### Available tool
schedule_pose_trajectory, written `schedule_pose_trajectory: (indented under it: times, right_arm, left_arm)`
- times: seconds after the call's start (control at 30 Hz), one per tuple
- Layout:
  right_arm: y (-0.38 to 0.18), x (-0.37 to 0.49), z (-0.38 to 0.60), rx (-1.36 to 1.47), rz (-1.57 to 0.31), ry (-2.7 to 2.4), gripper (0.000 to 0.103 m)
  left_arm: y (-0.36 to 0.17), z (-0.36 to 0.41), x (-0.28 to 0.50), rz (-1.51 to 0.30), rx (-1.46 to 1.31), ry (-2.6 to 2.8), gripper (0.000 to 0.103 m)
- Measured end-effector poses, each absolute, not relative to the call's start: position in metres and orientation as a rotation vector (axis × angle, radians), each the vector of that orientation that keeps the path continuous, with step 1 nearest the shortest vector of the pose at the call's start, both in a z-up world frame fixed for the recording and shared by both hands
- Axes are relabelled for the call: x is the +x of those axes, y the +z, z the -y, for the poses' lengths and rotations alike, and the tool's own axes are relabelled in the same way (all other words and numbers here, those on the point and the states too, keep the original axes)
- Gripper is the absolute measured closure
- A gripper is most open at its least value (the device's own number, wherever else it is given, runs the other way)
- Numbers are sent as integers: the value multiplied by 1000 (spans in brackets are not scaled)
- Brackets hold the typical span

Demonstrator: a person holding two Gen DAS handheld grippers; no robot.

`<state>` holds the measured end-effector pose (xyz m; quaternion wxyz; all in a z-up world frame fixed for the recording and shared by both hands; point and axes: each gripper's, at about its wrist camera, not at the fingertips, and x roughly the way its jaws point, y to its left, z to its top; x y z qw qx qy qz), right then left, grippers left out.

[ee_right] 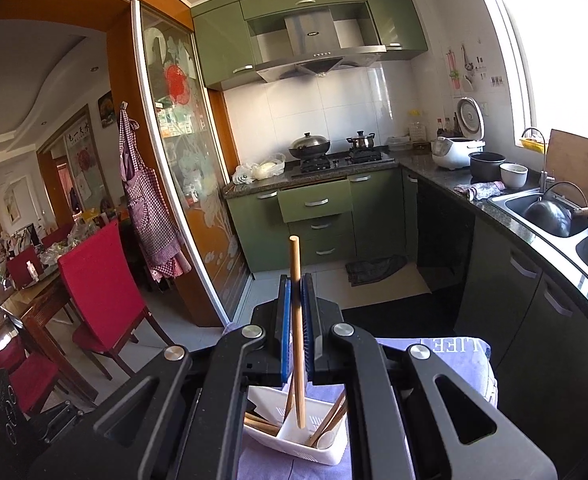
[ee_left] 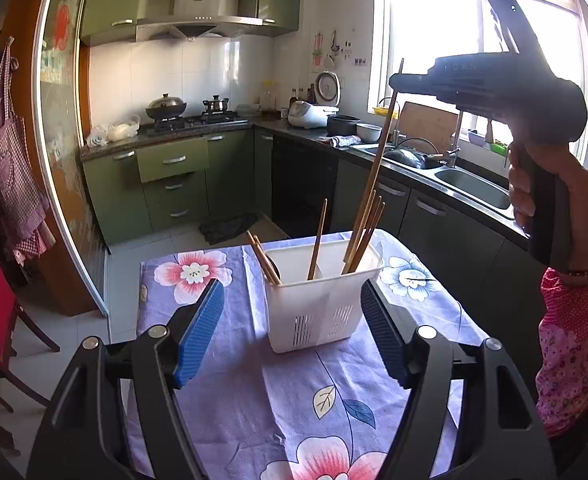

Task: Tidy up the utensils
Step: 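Lower the chopstick into the white holder and open the right gripper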

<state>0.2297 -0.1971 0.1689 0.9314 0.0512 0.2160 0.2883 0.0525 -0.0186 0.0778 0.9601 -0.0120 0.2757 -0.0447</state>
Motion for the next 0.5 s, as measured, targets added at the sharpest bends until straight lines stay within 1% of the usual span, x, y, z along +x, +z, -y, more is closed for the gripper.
schedule_pose_trajectory:
  times: [0.13,0.23,0.4,0.5]
  right_arm:
    - [139,237,190,90,-491,588,97]
    - [110,237,185,76,-534,592,97]
    - [63,235,176,53,-607,594,96]
    - [46,231,174,55,-621,604,96]
  left_arm:
    - [63,11,54,-588,-71,-87,35]
    - [51,4,55,-604,-115,-81,31]
    - [39,-2,53,-628,-164,-73,31]
    - [36,-2,52,-631,-166,-67,29]
